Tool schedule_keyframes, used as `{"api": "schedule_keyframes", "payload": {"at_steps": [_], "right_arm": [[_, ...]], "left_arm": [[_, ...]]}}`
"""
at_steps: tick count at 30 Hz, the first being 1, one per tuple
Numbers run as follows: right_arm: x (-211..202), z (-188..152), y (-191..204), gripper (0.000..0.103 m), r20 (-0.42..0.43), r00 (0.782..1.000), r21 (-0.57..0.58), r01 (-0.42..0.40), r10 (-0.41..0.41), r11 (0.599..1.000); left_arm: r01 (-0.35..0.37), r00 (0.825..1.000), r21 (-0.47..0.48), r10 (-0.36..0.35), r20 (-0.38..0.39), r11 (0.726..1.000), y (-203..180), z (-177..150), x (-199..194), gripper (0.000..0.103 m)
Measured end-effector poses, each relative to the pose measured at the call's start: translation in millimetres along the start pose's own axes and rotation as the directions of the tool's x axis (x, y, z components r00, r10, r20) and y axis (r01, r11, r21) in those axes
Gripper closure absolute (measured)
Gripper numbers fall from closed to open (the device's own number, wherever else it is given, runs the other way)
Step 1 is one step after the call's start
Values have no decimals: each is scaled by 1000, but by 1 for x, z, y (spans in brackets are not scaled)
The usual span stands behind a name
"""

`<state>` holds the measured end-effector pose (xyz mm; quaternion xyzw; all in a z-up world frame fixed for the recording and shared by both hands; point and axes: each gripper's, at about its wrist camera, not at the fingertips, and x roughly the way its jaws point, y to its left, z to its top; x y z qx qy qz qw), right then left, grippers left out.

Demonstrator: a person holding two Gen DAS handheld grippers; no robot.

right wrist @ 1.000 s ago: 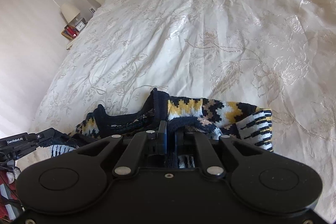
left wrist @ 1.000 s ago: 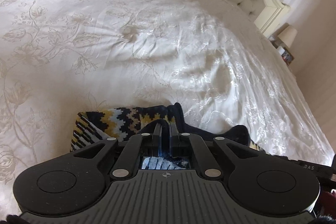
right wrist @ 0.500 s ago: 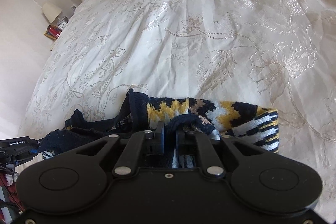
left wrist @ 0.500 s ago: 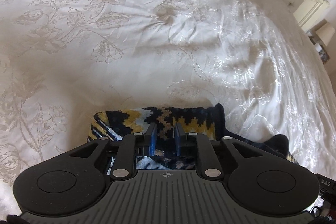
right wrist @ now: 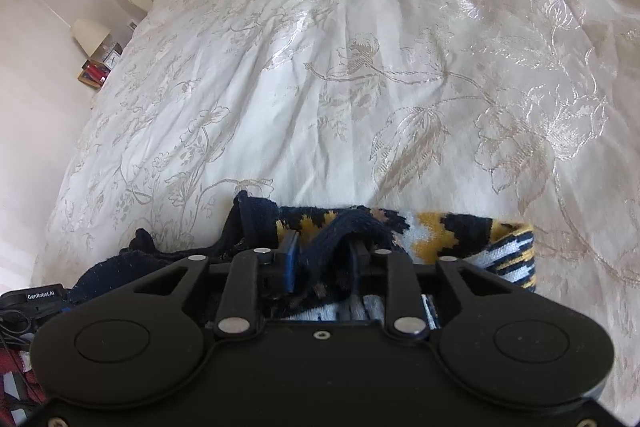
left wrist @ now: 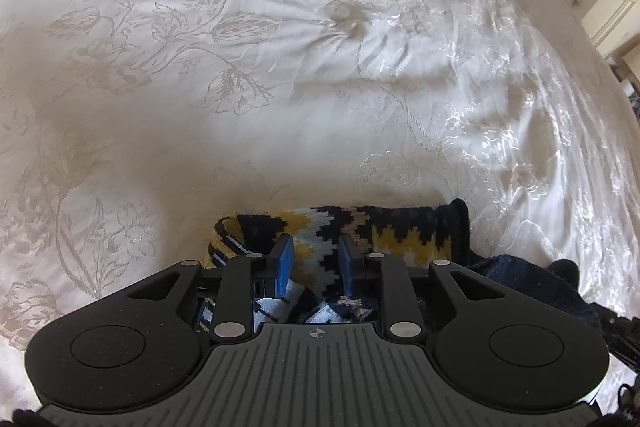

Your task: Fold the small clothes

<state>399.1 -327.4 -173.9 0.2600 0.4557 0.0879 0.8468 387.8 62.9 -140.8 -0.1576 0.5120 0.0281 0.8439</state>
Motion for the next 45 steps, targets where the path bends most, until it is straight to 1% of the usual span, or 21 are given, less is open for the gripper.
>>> {"api": "schedule_keyframes", "payload": {"at_steps": [1, 3, 4, 7, 12, 15, 18, 19, 21, 25, 27, 28, 30, 32, 33, 35, 37, 38, 40, 41, 45], "right_arm": [[-1, 2, 0, 52, 14, 1000, 3, 2, -2, 1000], [-4, 10, 2, 33, 56, 998, 5, 12, -12, 1000], [-5, 14, 1, 31, 72, 997, 9, 14, -14, 1000], [-11, 28, 2, 31, 117, 993, 18, 16, -18, 1000], [-31, 40, 13, 26, 176, 984, -31, -2, 8, 1000], [-39, 35, 25, 26, 173, 985, -91, 0, 16, 996], [-41, 18, 41, 25, 142, 990, -190, 7, 21, 982], [-40, 11, 48, 25, 125, 992, -229, 10, 19, 973], [-35, -7, 61, 20, 77, 997, -312, 8, 17, 950], [-24, -46, 83, 20, -15, 1000, -450, -15, 9, 893], [-16, -61, 91, 20, -57, 998, -509, -29, 0, 860], [-12, -67, 93, 20, -73, 997, -535, -31, -9, 844], [-3, -77, 94, 20, -93, 994, -593, -12, -54, 805], [6, -79, 86, 20, -81, 987, -635, 54, -136, 771], [9, -77, 80, 20, -69, 984, -637, 85, -167, 766], [9, -69, 63, 20, -44, 976, -607, 144, -215, 781], [6, -59, 48, 20, -33, 972, -560, 174, -232, 810], [4, -56, 45, 20, -35, 973, -543, 172, -227, 822], [-5, -54, 43, 19, -21, 977, -527, 171, -214, 833], [-9, -54, 42, 18, -18, 979, -518, 163, -202, 840], [-32, -58, 33, 17, -18, 992, -426, 106, -125, 898]], "left_arm": [[-3, 1000, 6, 3, 0, 1000, -1, 0, 0, 79], [-6, 1000, 17, 6, 3, 1000, -3, 2, 0, 79], [-9, 1000, 26, 8, 5, 1000, -4, 3, 0, 79], [-13, 1000, 53, 11, 28, 999, -6, 7, -6, 78], [-29, 995, 109, 18, 103, 994, -10, 17, -31, 70], [-37, 991, 166, 14, 135, 985, -17, 13, -47, 62], [-19, 992, 233, -11, 128, 972, -28, -3, -54, 61], [-10, 993, 258, -20, 116, 966, -33, -12, -54, 61], [7, 996, 309, -35, 85, 951, -43, -32, -52, 60], [40, 999, 393, -46, 5, 918, -55, -69, -38, 60], [35, 999, 429, -28, -22, 902, -56, -82, -29, 60], [18, 1000, 456, -8, -25, 890, -54, -89, -25, 60], [-27, 999, 498, 39, -13, 867, -47, -96, -18, 60], [-38, 999, 504, 46, -4, 863, -37, -96, -18, 59], [-39, 999, 499, 47, -4, 866, -34, -95, -20, 59], [-88, 996, 496, 91, 18, 864, -29, -91, -21, 59], [-105, 994, 459, 109, 18, 882, -19, -87, -23, 58], [-98, 995, 429, 104, 9, 898, -13, -85, -24, 57], [-53, 998, 370, 64, -16, 928, -1, -82, -27, 57], [-36, 999, 352, 47, -22, 935, 3, -81, -29, 56], [20, 999, 349, -3, -51, 937, 8, -79, -29, 55]]}}
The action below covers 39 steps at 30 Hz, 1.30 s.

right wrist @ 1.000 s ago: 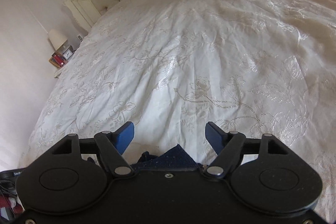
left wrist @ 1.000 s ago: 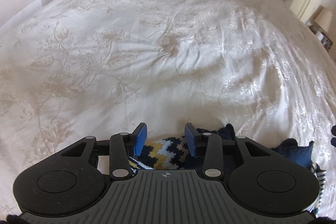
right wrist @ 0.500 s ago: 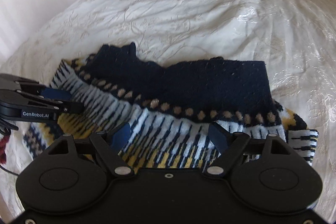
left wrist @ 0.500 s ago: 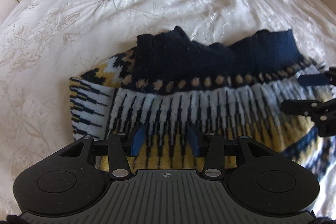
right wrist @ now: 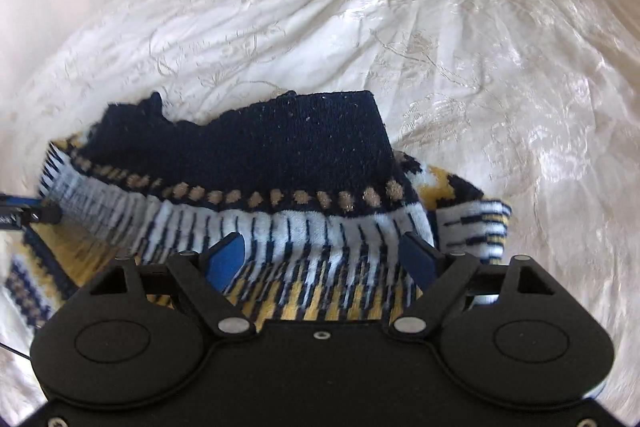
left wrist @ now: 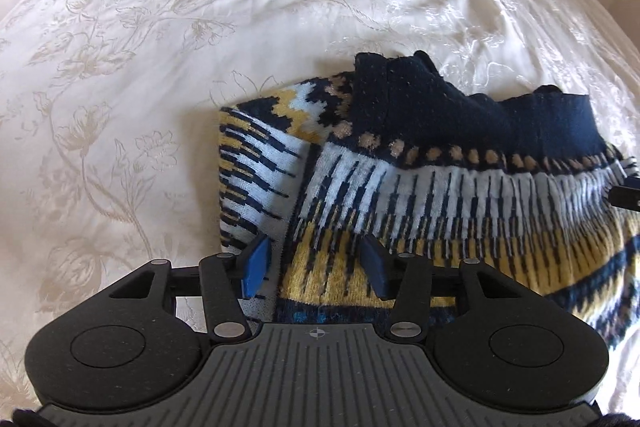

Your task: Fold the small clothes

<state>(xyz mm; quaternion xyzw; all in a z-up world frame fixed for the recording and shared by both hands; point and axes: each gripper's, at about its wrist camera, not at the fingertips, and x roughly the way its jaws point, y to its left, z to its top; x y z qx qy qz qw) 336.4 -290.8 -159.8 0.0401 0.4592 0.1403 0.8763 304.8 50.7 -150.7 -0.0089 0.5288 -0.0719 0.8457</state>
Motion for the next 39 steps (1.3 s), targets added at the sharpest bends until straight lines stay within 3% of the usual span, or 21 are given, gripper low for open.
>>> {"api": "schedule_keyframes", "payload": {"at_steps": [4, 6, 7, 10, 12, 15, 19, 23, 24, 26, 29, 30, 33, 36, 38, 39], "right_arm": [[-17, -14, -4, 17, 17, 1000, 66, -11, 10, 998], [-25, -22, -7, 17, 19, 1000, 104, -14, 12, 995], [-29, -26, -10, 17, 18, 1000, 115, -13, 11, 993], [-37, -39, -13, 17, 6, 1000, 140, -7, 7, 990], [-42, -46, -16, 17, -4, 1000, 146, 2, -1, 989], [-46, -55, -21, 17, -18, 1000, 155, 17, -14, 988], [-48, -65, -28, 17, -38, 999, 159, 8, -2, 987], [-44, -70, -35, 22, -67, 998, 175, 14, -2, 985], [-38, -70, -36, 41, -106, 994, 157, 50, -33, 986], [-28, -74, -44, 51, -167, 983, 149, 106, -80, 983], [-25, -79, -60, 49, -168, 984, 244, 98, -58, 965], [-27, -78, -60, 45, -159, 986, 254, 91, -51, 963], [-41, -79, -62, 28, -104, 994, 285, 43, -14, 958], [-57, -84, -67, 26, -57, 998, 340, -5, 26, 941], [-65, -88, -69, 22, -38, 998, 363, -29, 46, 931], [-68, -91, -70, 20, -30, 998, 373, -42, 57, 927]], "left_arm": [[75, 997, 7, -75, -18, 997, -3, -3, -2, 56], [80, 997, 32, -79, -22, 996, -8, -3, -1, 72], [77, 997, 40, -76, -31, 996, -10, -3, -1, 91], [43, 999, 78, -42, -18, 996, -11, -2, -9, 96], [-61, 998, 102, 60, 17, 993, -11, -3, -15, 99], [-53, 998, 84, 55, -20, 995, 0, -4, -9, 98], [-82, 996, 119, 84, -14, 990, -9, -5, -7, 98], [-77, 997, 63, 78, -24, 995, -2, -8, -2, 97], [-78, 996, 50, 79, -27, 996, -1, -9, -1, 96], [-86, 996, 53, 87, -28, 995, -2, -9, 1, 95], [-80, 996, 52, 82, -30, 995, -3, -9, 1, 95], [-71, 997, 36, 72, -33, 997, -1, -8, -1, 93], [-50, 998, -23, 49, -36, 998, 2, -5, -14, 76], [-27, 1000, -40, 27, 11, 999, -8, -4, -37, 67], [-7, 999, -35, 8, 37, 999, -23, -4, -49, 52], [9, 999, -30, -8, 47, 999, -31, -5, -54, 51]]}}
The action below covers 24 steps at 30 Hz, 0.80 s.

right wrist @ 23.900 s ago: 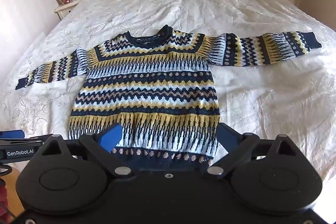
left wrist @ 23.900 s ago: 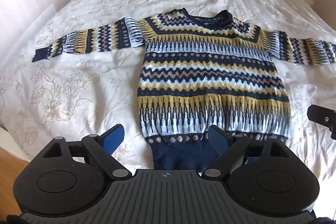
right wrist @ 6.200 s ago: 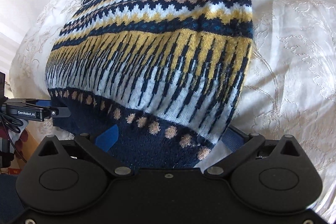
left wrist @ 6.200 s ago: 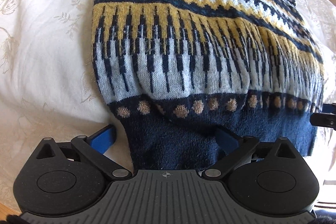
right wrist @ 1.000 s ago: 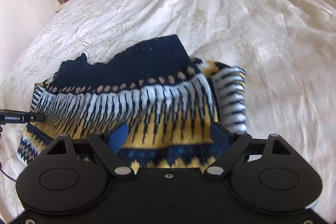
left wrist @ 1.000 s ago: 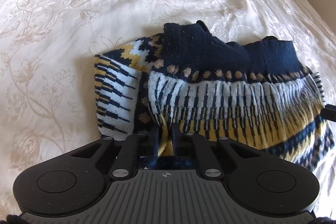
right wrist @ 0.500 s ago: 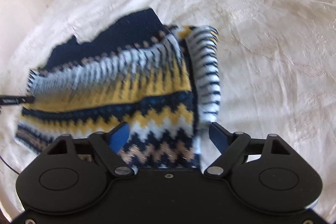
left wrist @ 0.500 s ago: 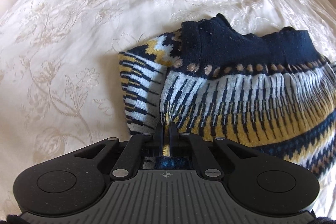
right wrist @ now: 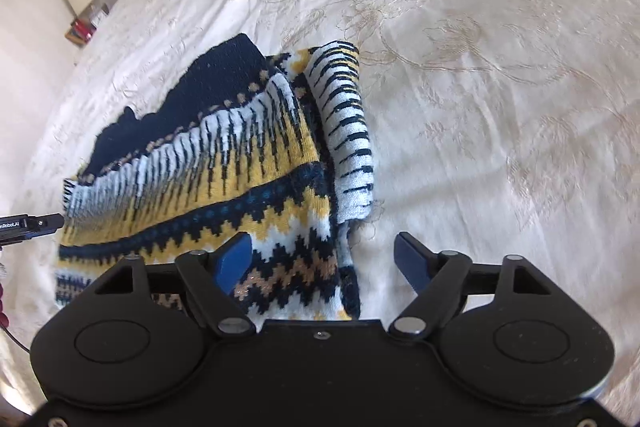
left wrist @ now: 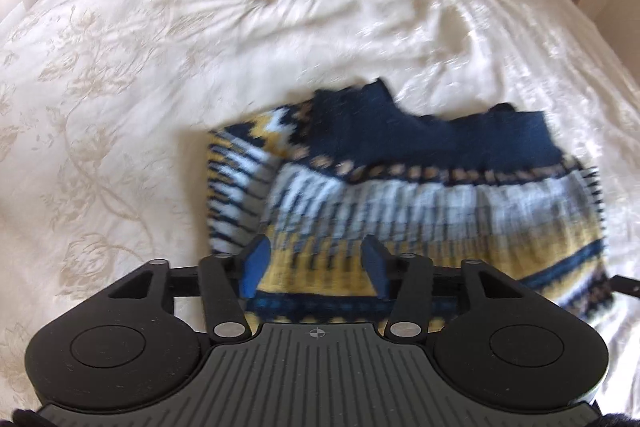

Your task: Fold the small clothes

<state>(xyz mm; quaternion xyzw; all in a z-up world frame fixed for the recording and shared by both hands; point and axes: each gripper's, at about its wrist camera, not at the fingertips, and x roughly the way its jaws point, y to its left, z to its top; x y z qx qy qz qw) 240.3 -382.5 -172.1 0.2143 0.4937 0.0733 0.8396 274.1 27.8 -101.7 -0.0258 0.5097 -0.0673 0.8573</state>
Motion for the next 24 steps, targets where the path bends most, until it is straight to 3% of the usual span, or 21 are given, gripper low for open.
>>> {"api": "schedule_keyframes", "payload": {"at_steps": [5, 9, 13, 17, 24], "right_arm": [[-6, -6, 2, 20, 3, 999, 38, -35, 35, 999], [-5, -9, 1, 17, 4, 997, 50, -71, 71, 996], [-5, -12, 0, 14, 0, 995, 52, -100, 100, 994], [0, -11, -7, 14, -17, 992, 67, -122, 123, 990], [17, 3, -25, 14, -45, 980, 94, -190, 194, 977]], "left_arm": [[70, 997, 51, -70, -18, 996, -48, 3, 4, 48], [69, 997, 95, -67, -27, 993, -82, 5, 21, 48], [43, 997, 102, -37, -60, 994, -98, 7, 45, 48], [-26, 992, 113, 39, -117, 993, -102, 4, 73, 48], [-48, 986, 124, 66, -152, 991, -101, 2, 98, 40]]}}
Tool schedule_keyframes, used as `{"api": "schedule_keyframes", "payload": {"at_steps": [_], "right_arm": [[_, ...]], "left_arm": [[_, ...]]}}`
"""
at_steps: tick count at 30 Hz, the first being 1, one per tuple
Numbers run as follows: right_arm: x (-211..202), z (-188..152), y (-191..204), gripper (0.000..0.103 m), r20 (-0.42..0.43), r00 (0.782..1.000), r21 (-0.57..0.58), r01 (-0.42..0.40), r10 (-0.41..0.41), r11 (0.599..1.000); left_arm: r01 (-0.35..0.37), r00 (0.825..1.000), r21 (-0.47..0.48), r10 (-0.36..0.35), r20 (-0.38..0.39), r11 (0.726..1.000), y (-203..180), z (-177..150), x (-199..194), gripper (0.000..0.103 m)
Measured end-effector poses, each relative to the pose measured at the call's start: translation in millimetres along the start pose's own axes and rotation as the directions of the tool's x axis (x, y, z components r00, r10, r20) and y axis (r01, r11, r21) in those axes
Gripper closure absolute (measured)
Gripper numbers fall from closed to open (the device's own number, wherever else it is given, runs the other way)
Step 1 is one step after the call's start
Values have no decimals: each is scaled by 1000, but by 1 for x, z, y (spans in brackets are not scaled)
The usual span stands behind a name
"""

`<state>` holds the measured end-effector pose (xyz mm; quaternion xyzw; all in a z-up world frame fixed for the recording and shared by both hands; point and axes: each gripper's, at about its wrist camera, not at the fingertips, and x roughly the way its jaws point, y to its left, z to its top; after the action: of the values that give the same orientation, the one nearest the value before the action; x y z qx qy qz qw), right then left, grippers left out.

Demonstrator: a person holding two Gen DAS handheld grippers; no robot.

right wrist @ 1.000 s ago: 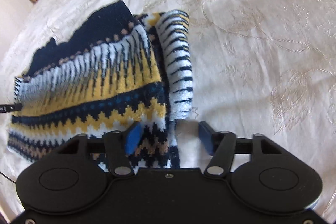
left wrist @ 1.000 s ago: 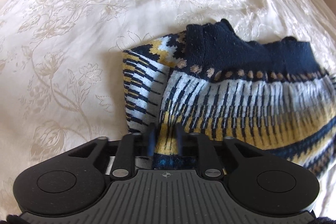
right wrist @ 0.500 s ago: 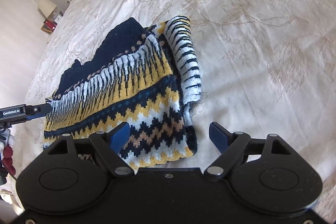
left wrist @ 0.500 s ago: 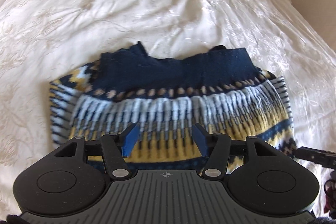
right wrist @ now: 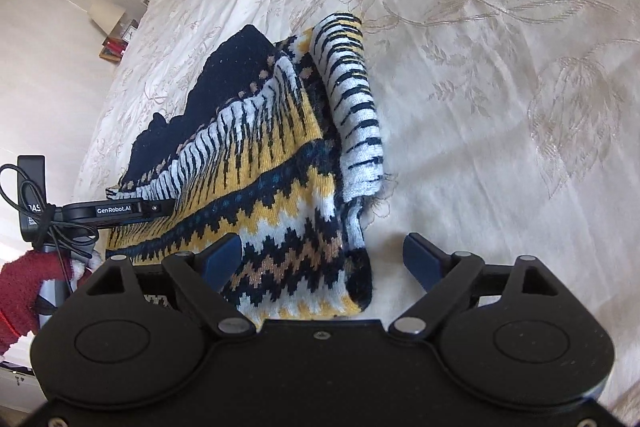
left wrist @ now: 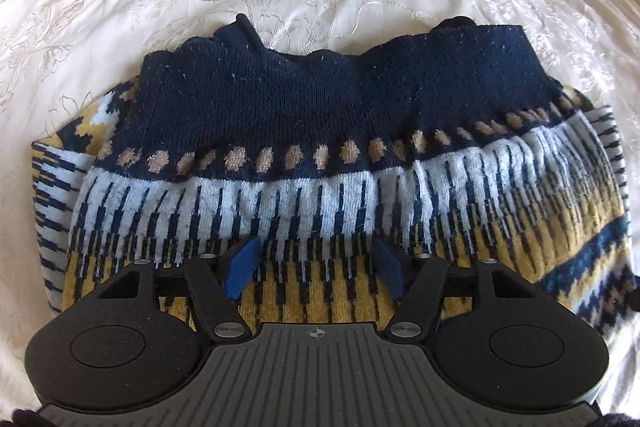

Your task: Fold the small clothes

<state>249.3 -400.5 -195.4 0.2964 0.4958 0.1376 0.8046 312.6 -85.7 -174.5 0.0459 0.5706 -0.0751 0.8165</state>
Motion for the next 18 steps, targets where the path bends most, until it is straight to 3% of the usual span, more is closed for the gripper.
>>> {"api": "schedule_keyframes", "payload": {"at_steps": [7, 9, 18], "right_arm": [[30, 29, -11, 6, -7, 992, 48, -128, 128, 991], [42, 39, -8, 0, -10, 985, 50, -170, 171, 984], [78, 66, 10, 0, -45, 965, -3, -260, 260, 965]], "left_arm": [[-11, 1000, -3, 11, -3, 1000, -4, 2, 5, 34], [-13, 1000, -6, 13, -4, 1000, -5, 4, 7, 32], [-15, 1000, -9, 16, 4, 1000, -7, 7, 10, 30]]}}
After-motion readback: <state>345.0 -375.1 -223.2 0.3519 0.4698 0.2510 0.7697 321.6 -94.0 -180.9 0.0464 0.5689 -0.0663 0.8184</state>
